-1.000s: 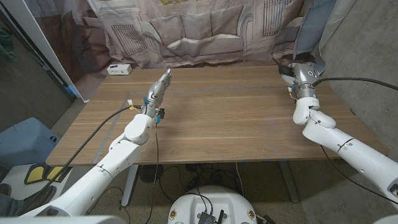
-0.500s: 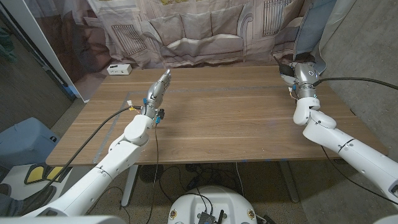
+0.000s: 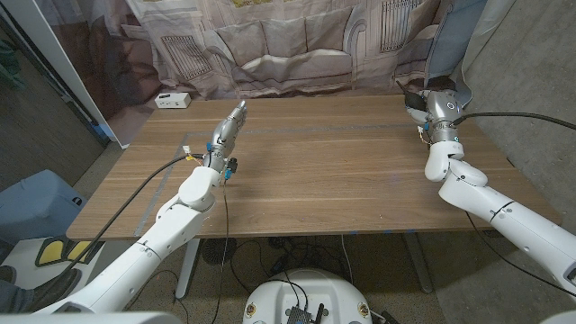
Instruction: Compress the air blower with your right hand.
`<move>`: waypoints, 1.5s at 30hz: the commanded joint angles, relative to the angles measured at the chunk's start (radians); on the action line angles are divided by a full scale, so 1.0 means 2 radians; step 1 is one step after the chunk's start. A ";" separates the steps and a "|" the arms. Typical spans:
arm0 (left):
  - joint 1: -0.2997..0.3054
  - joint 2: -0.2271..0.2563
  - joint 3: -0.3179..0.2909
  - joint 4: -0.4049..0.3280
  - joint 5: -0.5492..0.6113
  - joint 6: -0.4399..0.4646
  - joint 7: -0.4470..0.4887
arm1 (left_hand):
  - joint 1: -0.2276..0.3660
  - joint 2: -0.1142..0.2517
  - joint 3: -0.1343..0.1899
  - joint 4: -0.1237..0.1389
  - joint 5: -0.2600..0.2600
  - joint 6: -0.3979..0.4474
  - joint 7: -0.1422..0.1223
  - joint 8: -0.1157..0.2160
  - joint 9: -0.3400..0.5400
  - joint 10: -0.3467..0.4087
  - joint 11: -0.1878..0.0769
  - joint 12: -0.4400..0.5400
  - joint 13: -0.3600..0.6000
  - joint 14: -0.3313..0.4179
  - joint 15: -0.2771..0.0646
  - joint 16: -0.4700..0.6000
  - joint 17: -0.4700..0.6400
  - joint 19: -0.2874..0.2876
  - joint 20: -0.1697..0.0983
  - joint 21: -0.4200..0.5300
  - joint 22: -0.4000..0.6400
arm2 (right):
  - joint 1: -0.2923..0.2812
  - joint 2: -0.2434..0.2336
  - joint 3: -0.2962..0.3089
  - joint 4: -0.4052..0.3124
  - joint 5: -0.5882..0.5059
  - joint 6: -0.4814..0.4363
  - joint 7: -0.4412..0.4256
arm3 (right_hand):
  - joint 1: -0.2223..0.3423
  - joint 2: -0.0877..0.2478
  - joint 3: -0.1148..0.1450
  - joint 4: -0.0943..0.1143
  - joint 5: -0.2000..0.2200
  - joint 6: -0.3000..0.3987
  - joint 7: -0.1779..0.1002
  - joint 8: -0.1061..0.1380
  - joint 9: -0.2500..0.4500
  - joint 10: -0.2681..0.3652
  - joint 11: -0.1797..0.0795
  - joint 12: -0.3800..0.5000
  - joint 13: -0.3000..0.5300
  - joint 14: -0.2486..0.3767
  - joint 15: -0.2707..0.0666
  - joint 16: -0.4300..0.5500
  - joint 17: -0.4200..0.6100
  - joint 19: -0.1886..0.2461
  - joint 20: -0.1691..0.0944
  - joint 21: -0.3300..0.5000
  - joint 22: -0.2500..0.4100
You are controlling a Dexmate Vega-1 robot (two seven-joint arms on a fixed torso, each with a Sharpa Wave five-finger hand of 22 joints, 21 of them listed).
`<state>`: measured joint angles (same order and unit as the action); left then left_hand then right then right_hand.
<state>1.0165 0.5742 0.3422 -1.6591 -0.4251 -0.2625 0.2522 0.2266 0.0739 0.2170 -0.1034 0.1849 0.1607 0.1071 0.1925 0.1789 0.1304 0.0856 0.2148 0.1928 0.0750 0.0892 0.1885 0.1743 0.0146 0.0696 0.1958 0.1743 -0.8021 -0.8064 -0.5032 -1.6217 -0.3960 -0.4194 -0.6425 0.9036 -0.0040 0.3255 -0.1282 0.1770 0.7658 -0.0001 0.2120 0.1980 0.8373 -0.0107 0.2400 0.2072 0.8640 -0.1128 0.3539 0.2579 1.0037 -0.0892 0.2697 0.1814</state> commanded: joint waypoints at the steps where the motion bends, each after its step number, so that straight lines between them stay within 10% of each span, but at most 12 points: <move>1: 0.002 0.003 -0.002 -0.004 0.000 0.002 0.000 | 0.001 0.006 0.002 -0.001 -0.001 0.005 0.001 -0.001 0.001 0.005 0.000 -0.001 0.002 0.005 0.001 0.000 0.003 0.001 0.001 0.001 0.003 | 0.001 0.001 -0.001 0.002 -0.003 0.003 -0.001 | -0.002 0.002 -0.002 -0.002 0.003 0.002 0.000 0.000 0.001 0.000 0.000 0.000 0.001 0.001 -0.014 -0.001 0.004 -0.001 0.000 -0.001 0.000; 45: 0.019 0.006 -0.003 -0.020 -0.002 0.008 0.005 | 0.002 0.009 0.005 -0.002 -0.001 0.007 0.003 -0.001 0.001 0.006 0.000 -0.001 0.002 0.005 0.001 0.000 0.003 0.001 0.003 0.001 0.003 | -0.008 0.014 0.007 0.017 -0.008 0.040 -0.049 | 0.075 0.045 0.039 -0.021 0.003 0.126 -0.022 0.033 0.002 0.134 -0.025 0.030 -0.001 0.141 -0.055 0.033 0.008 0.088 -0.028 0.037 0.004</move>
<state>1.0445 0.5838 0.3361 -1.6943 -0.4215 -0.2497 0.2648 0.2265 0.0845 0.2213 -0.1077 0.1849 0.1680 0.1144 0.1925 0.1789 0.1365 0.0907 0.2148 0.1928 0.0804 0.0837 0.1885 0.1743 0.0146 0.0696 0.1959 0.1743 -0.8127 -0.7816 -0.4933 -1.5866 -0.4121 -0.3472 -0.7324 1.0391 0.0804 0.3957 -0.1745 0.1845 0.9990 -0.0465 0.2705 0.1979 1.0926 -0.0610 0.2933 0.2027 1.1260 -0.2057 0.4110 0.2674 1.1685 -0.1427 0.3369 0.1841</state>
